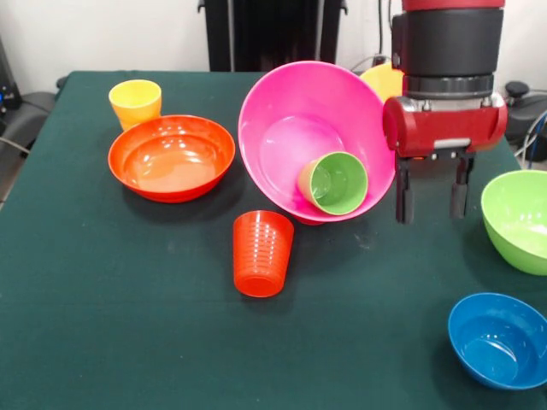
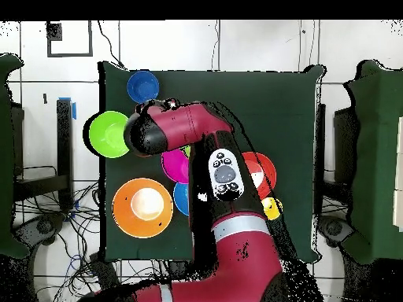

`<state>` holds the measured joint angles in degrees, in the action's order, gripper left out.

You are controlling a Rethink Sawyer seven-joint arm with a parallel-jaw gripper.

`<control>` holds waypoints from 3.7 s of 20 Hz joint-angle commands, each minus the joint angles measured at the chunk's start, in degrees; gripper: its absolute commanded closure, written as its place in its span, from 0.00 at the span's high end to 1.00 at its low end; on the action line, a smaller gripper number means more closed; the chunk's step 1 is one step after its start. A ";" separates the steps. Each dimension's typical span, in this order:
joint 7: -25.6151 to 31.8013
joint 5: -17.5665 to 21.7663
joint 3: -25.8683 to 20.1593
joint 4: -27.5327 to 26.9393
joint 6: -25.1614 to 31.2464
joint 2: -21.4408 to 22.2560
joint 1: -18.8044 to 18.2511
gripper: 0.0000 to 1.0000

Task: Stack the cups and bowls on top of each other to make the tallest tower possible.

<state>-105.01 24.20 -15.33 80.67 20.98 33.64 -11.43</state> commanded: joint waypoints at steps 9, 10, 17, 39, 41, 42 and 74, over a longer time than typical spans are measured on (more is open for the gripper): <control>7.97 2.21 -9.41 6.33 6.11 0.61 -1.91 1.00; 7.67 2.60 -9.42 6.48 5.44 0.60 -1.90 1.00; 4.53 4.06 -8.10 8.19 2.55 1.22 -0.92 1.00; -2.79 6.70 -5.04 11.40 -5.86 -0.96 1.34 1.00; -3.05 6.62 -4.71 11.34 -6.52 -0.99 1.64 1.00; -3.15 6.61 -4.57 11.40 -6.97 -0.99 1.78 1.00; -5.14 3.85 4.08 5.04 -11.45 -6.19 6.56 1.00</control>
<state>-105.01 26.83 -11.34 88.16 11.98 32.01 -5.51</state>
